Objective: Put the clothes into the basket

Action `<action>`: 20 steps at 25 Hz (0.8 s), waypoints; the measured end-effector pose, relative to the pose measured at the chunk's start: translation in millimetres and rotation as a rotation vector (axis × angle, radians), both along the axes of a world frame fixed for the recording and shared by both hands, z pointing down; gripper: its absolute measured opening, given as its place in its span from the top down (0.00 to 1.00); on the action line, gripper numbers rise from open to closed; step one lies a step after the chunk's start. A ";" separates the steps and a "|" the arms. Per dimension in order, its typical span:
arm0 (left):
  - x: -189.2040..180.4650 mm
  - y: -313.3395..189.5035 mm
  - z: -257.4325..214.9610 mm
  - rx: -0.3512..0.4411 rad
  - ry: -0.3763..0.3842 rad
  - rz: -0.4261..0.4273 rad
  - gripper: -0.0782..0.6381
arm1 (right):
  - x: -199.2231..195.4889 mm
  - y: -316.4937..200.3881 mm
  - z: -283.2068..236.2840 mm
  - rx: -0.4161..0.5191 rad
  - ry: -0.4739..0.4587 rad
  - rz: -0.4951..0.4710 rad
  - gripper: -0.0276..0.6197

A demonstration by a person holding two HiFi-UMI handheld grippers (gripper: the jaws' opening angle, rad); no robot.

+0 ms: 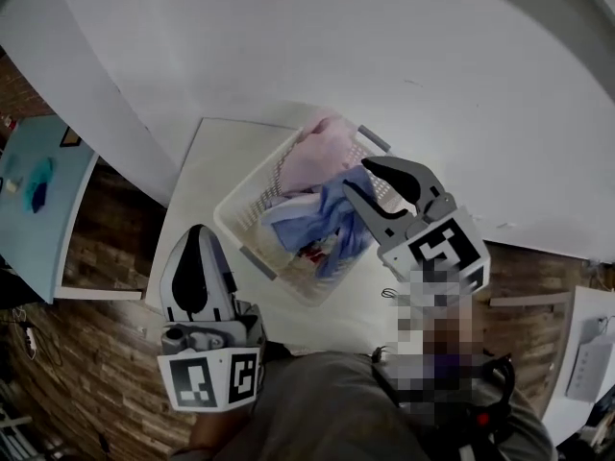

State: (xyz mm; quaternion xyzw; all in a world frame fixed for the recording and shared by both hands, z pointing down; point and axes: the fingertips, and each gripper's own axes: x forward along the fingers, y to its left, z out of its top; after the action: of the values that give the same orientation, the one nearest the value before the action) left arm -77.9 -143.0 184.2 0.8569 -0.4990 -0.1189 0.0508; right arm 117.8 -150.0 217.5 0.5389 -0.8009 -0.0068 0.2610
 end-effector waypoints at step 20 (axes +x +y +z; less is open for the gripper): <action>72.8 51.1 10.2 0.010 -0.112 0.168 0.88 | 25.6 90.6 35.9 0.252 -0.366 0.191 0.93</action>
State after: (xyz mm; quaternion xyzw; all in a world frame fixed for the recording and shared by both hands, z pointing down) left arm -5.1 -91.9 194.4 0.9014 -0.4266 -0.0685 0.0286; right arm 143.3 -59.4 253.4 0.6327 -0.7731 0.0158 0.0415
